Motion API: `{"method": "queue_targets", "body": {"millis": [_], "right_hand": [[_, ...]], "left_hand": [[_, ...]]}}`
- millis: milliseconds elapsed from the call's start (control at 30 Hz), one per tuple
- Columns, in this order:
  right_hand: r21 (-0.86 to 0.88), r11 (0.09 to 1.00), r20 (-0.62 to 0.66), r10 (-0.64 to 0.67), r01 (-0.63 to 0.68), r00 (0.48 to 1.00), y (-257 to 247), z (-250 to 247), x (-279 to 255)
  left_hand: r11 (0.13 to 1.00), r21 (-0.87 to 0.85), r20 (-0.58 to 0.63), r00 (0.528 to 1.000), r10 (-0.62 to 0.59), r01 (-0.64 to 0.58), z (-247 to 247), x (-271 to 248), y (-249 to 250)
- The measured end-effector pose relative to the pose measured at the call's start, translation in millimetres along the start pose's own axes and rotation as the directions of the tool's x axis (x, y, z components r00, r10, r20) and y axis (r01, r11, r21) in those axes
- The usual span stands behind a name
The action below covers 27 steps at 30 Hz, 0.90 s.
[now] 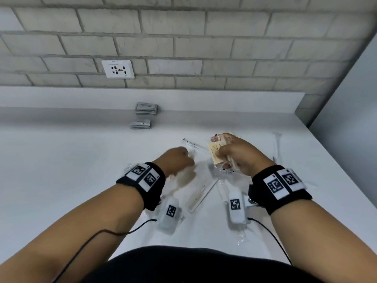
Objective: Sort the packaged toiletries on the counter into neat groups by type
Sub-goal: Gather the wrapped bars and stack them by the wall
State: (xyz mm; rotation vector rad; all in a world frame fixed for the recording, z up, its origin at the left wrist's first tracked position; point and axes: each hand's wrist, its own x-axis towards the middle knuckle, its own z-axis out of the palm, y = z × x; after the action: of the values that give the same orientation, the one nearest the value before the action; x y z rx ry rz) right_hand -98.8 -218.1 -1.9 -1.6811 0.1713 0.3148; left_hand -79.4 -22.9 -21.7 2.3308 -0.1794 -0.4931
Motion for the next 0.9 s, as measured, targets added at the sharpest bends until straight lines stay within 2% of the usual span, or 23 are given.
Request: {"method": "queue_targets", "body": {"millis": [33,67,100,133,167,200,233,300,367,500,567,633,700,800,900], "right_hand": [[0.056,0.998,0.006,0.021,-0.021,1.0,-1.0,2.8,-1.4],[0.088,0.996,0.005,0.026,-0.027,1.0,-3.4,8.5,-2.5],[0.097,0.995,-0.003,0.022,-0.022,1.0,-5.1,16.8,-1.2],[0.093,0.996,-0.013,0.017,-0.016,1.0,-9.7,26.8,-0.3],[0.085,0.996,-0.025,0.004,-0.002,1.0,-14.2,37.2,1.3],[0.095,0.995,-0.041,-0.011,0.015,0.999,-20.7,46.6,3.3],[0.118,0.993,-0.049,-0.014,0.019,0.999,-25.2,53.8,6.0],[0.191,0.981,-0.061,0.036,-0.024,0.997,-35.2,64.8,9.6],[0.285,0.957,-0.074,0.077,-0.053,0.994,-39.3,73.4,10.4],[0.401,0.916,-0.047,0.048,-0.026,0.998,-39.5,87.6,9.5],[0.461,0.887,-0.059,-0.012,0.038,0.998,-41.2,80.7,4.3],[0.373,0.921,-0.077,-0.092,0.114,0.993,-40.5,75.5,6.1],[0.261,0.953,-0.07,-0.141,0.154,0.988,-36.9,74.4,9.6],[0.153,0.979,-0.045,-0.128,0.133,0.991,-35.6,79.9,8.0],[0.133,0.98,-0.068,-0.14,0.148,0.988,-34.3,85.6,9.3]], "left_hand": [[0.947,-0.322,-0.04,0.999,0.008,-0.021,-5.6,1.4,2.7],[0.805,-0.592,-0.055,0.998,0.016,-0.045,-7.7,2.5,6.4],[0.639,-0.768,-0.037,0.999,0.034,-0.05,-7.2,1.7,12.1],[0.489,-0.87,-0.03,0.996,0.087,-0.069,-5.6,0.4,19.2],[0.407,-0.91,-0.021,0.989,0.145,-0.079,-2.4,-3.0,26.8],[0.351,-0.932,-0.009,0.978,0.208,-0.084,0.9,-4.6,34.3],[0.319,-0.944,-0.005,0.975,0.222,-0.078,5.5,-4.8,38.1],[0.243,-0.97,0.022,0.981,0.192,-0.026,10.1,-3.0,37.8],[0.204,-0.979,0.028,0.982,0.185,-0.011,9.1,-1.3,29.8],[0.193,-0.981,0.022,0.974,0.226,-0.022,-1.5,2.7,2.3],[0.155,-0.988,0.028,0.97,0.243,-0.01,-8.6,0.6,-6.4],[0.116,-0.993,0.023,0.973,0.23,-0.003,-19.3,0.5,-19.1],[0.121,-0.992,0.007,0.974,0.226,-0.021,-27.5,0.3,-27.9],[0.098,-0.993,-0.032,0.961,0.273,-0.061,-35.2,4.2,-37.1],[0.118,-0.989,-0.053,0.955,0.292,-0.091,-40.3,6.3,-46.4]]}}
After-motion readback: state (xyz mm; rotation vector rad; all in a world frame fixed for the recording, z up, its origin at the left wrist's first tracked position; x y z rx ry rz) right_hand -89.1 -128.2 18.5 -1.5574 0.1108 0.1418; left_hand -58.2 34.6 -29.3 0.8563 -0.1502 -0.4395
